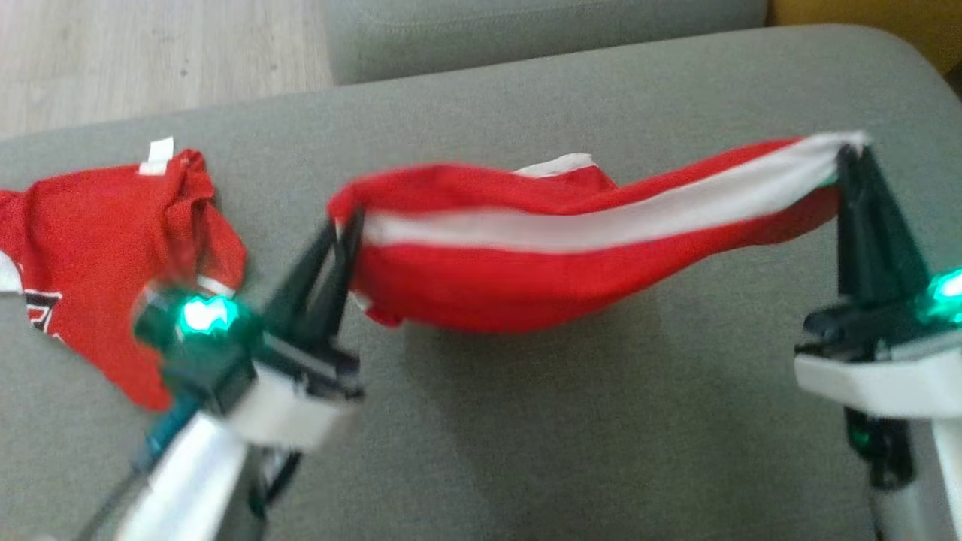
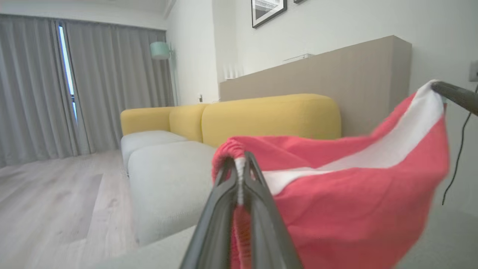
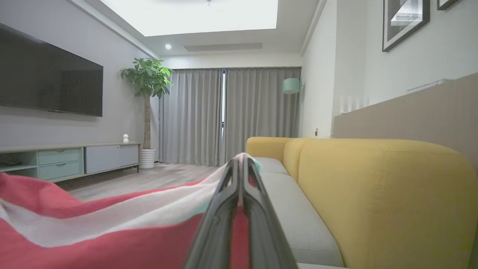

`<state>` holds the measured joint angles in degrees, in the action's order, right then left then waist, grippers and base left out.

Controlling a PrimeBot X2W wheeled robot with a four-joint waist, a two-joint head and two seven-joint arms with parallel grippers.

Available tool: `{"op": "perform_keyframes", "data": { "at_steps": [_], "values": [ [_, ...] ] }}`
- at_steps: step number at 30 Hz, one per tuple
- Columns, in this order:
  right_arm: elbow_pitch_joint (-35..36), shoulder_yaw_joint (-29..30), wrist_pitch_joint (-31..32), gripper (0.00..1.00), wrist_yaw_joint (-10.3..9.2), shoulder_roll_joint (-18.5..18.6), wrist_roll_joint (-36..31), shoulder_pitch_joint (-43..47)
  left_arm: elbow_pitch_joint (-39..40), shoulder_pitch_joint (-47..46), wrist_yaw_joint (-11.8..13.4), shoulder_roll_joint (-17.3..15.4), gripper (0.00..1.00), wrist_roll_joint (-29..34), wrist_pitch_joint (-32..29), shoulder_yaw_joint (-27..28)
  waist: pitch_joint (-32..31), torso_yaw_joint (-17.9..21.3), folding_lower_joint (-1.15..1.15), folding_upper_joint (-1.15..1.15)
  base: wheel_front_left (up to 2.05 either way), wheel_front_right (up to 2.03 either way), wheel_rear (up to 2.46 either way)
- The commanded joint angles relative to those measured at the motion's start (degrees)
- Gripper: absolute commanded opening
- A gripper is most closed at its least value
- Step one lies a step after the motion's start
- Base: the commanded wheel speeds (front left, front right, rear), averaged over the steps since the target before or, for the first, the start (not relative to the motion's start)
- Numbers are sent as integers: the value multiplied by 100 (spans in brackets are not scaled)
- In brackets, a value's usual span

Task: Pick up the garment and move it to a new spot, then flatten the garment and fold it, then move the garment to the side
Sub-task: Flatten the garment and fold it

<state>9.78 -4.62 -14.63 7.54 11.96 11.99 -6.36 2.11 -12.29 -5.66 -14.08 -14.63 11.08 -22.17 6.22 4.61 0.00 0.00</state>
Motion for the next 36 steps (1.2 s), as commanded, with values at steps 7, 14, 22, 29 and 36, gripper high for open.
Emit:
{"op": "perform_keyframes", "data": {
  "at_steps": [7, 14, 22, 29, 36],
  "values": [
    [-199, 4, 860, 0, -5, 98, -28, -2378, 242, -2914, -171, -865, 0, -287, -1014, 140, 969, 82, 0, 0, 0, 0, 0],
    [-2175, -438, 988, 0, -5, 80, -24, -5304, -1473, -5968, -180, -1453, 0, -1174, -1252, -676, 2034, 440, 0, 0, 0, 0, 0],
    [-4437, -478, 165, 0, -5, -287, -526, -7506, -3661, -8469, -181, -1396, 0, -1296, -144, -1398, 2651, 652, 0, 0, 0, 0, 0],
    [-5390, -365, -29, 0, -5, -387, -710, -7638, -4416, -8652, -182, -1063, 0, -1604, 370, -1842, 2856, 519, 0, 0, 0, 0, 0],
    [-5876, -857, -35, 0, -5, -73, -757, -6921, -3860, -7627, -182, -1033, 0, -1770, 389, -2021, 2853, 274, 0, 0, 0, 0, 0]
  ]
}}
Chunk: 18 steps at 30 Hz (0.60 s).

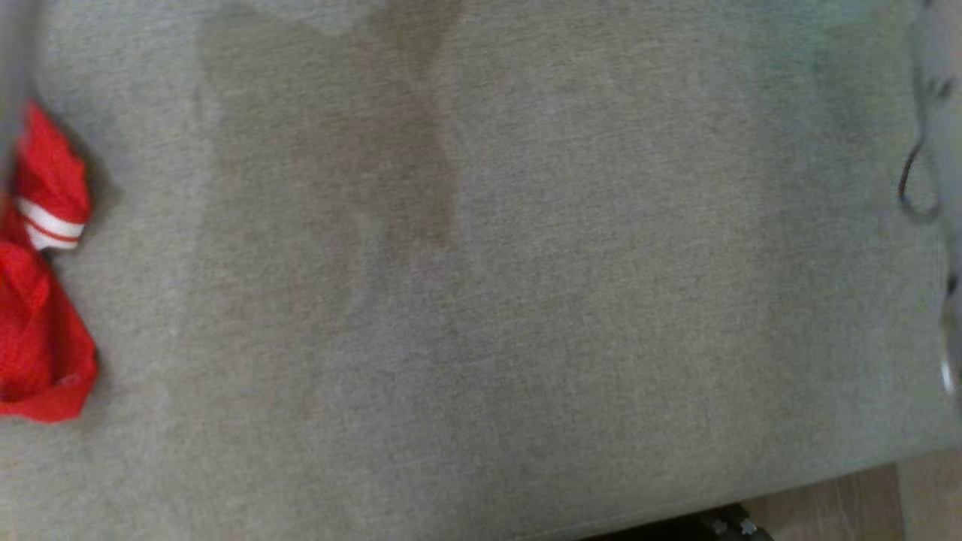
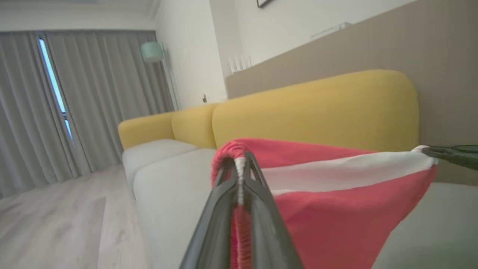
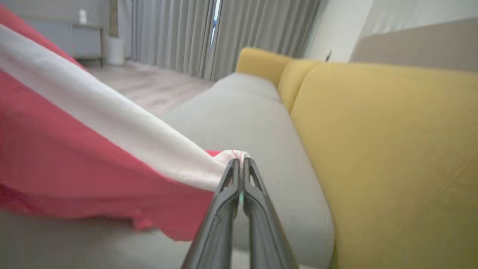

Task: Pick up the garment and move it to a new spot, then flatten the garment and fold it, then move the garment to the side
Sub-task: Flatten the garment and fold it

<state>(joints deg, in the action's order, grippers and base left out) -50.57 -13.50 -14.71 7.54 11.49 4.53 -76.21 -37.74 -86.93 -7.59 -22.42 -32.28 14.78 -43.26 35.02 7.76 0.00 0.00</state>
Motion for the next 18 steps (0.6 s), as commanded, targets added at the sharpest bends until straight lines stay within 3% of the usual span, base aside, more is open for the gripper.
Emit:
{"op": "perform_keyframes", "data": {
  "at_steps": [1, 10, 15, 18],
  "values": [
    [61, -143, -27, 0, -5, 38, 9, 199, 247, 79, 10, -223, 0, 2, 19, 69, -63, -70, 0, 0, 0, 0, 0],
    [-421, -2020, 161, 0, -5, 766, 894, 1310, 1220, 2227, 10, -523, 0, 175, 21, -289, -641, -282, 0, 0, 0, 0, 0],
    [22, -3116, 582, 0, -5, 1287, 1969, 1880, 1450, 3119, 10, -613, 0, 206, 21, -619, -1002, -379, 0, 0, 0, 0, 0],
    [491, -3755, 834, 0, -5, 1849, 2512, 2053, 1551, 3432, 10, -581, 0, 250, 21, -677, -1182, -433, 0, 0, 0, 0, 0]
  ]
}}
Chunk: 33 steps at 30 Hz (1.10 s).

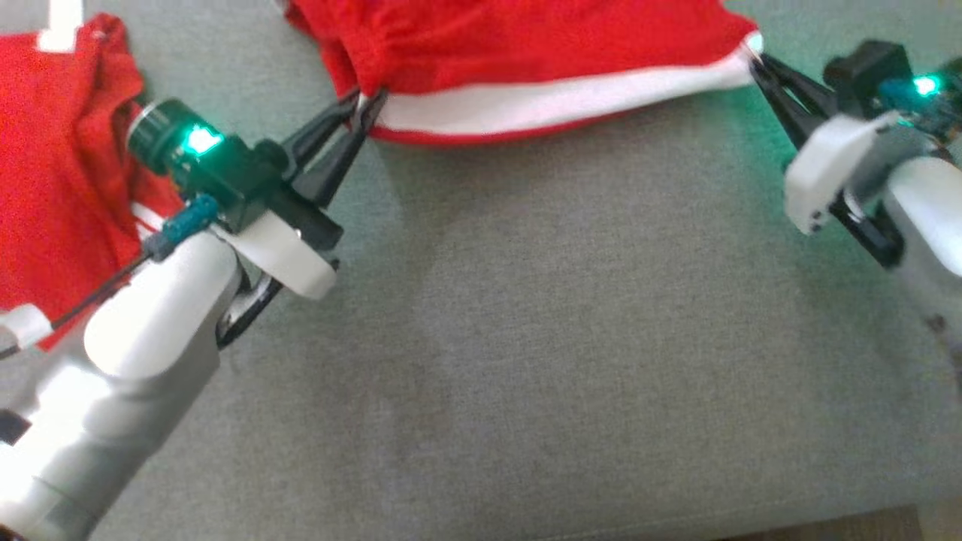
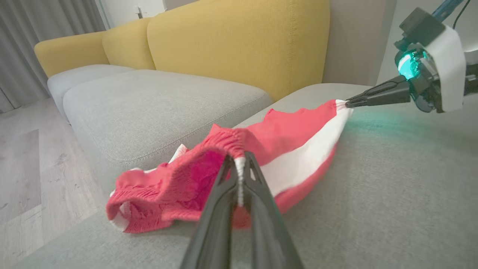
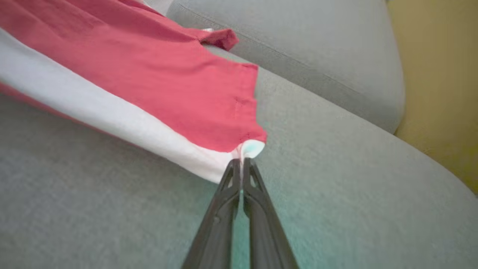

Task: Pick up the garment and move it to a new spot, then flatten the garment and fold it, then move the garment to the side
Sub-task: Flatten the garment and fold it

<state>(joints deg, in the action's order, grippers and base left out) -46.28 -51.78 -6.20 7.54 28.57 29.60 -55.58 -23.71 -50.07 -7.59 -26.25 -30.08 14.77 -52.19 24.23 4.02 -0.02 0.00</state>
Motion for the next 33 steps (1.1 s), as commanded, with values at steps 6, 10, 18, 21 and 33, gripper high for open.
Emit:
{"op": "perform_keyframes", "data": {
  "at_steps": [6, 10, 18, 21, 33],
  "values": [
    [751, -838, 397, 0, -5, 947, 790, 193, 228, 264, 10, -138, 0, 182, 22, 146, -488, -83, 2, 0, 0, 0, 0],
    [1080, -1263, 566, 0, -5, 1283, 1234, 356, 303, 614, 10, -78, 0, 332, 22, 169, -792, -73, 2, 0, 0, 0, 0],
    [1731, -1866, 899, 0, -5, 1911, 2073, 929, 536, 1522, 10, 150, 0, 396, 22, 349, -1430, -71, 2, 0, 0, 0, 0],
    [2020, -1948, 1032, 0, -5, 2179, 2336, 1162, 634, 1879, 10, 242, 0, 459, 22, 394, -1655, -56, 2, 0, 0, 0, 0],
    [2990, -1983, 1120, 0, -5, 3163, 2756, 1870, 1111, 3148, 32, 386, 0, 620, 23, 427, -2072, 38, 2, 0, 0, 0, 0]
  ]
}}
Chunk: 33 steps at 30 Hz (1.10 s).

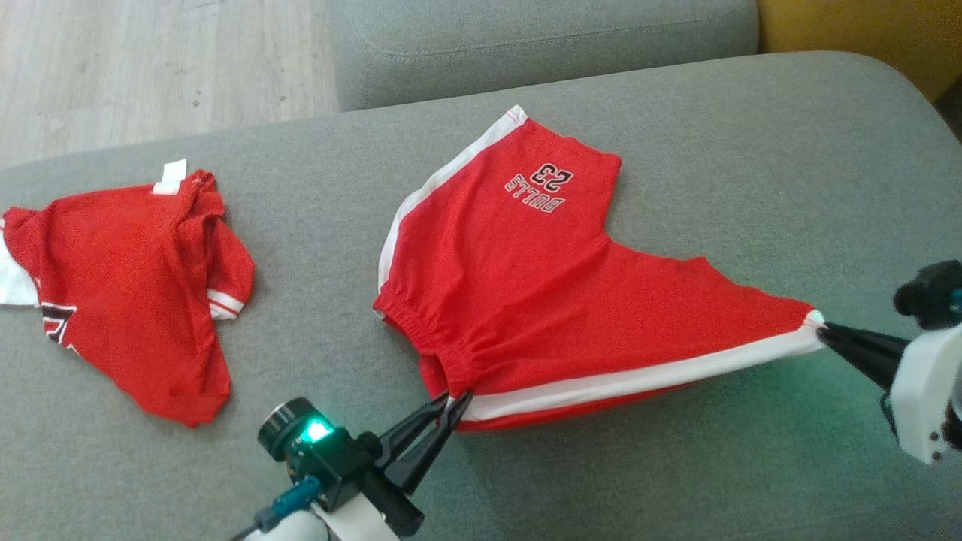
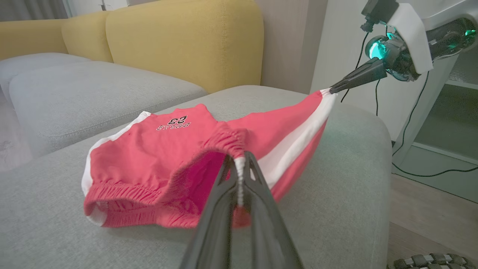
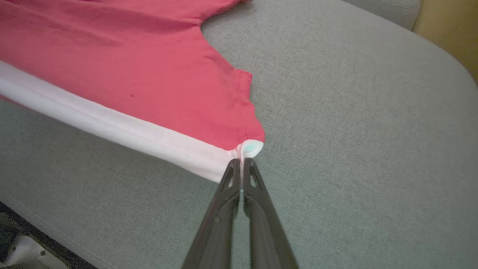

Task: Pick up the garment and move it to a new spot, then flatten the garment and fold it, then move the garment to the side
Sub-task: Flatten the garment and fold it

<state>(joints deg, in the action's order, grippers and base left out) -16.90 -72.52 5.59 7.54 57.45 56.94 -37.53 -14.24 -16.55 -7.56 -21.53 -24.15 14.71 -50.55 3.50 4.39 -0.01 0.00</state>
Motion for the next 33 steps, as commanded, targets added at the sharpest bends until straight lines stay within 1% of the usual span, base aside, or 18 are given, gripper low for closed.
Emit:
{"op": "perform_keyframes", "data": {
  "at_steps": [1, 4, 7, 11, 19, 24, 32, 33],
  "values": [
    [93, 142, -114, 0, -5, 331, 31, 100, 209, -142, 42, -77, 0, 52, 29, 271, 0, 0, 1, 0, 0, 0, 0],
    [148, 319, -222, 0, -5, 408, -12, 142, 302, -37, 60, -37, 0, 84, 29, 335, 44, -16, 1, 0, 0, 0, 0],
    [156, 526, -311, 0, -5, 388, -150, 93, 354, -62, 61, 23, 0, 113, 29, 422, 142, -61, 1, 0, 0, 0, 0],
    [139, 867, -392, 0, -5, 267, -540, -126, 391, -249, 52, 65, 0, 141, 29, 590, 373, -196, 1, 0, 0, 0, 0],
    [100, 1337, -151, 0, -5, -38, -1099, -630, 346, -731, 30, 163, 0, 102, 29, 791, 850, -545, 1, 0, 0, 0, 0],
    [-16, 1464, 82, 0, -5, -246, -1323, -1106, 210, -1128, 21, 299, 0, 56, 29, 915, 1176, -795, 1, 0, 0, 0, 0],
    [-353, 1271, 287, 0, -5, -529, -1592, -2038, -182, -1741, 12, 509, 0, 5, 29, 891, 1666, -1207, 1, 0, 0, 0, 0],
    [-353, 1271, 287, 0, -5, -529, -1592, -2038, -182, -1741, 12, 509, 0, 5, 29, 891, 1666, -1207, 1, 0, 0, 0, 0]
  ]
}}
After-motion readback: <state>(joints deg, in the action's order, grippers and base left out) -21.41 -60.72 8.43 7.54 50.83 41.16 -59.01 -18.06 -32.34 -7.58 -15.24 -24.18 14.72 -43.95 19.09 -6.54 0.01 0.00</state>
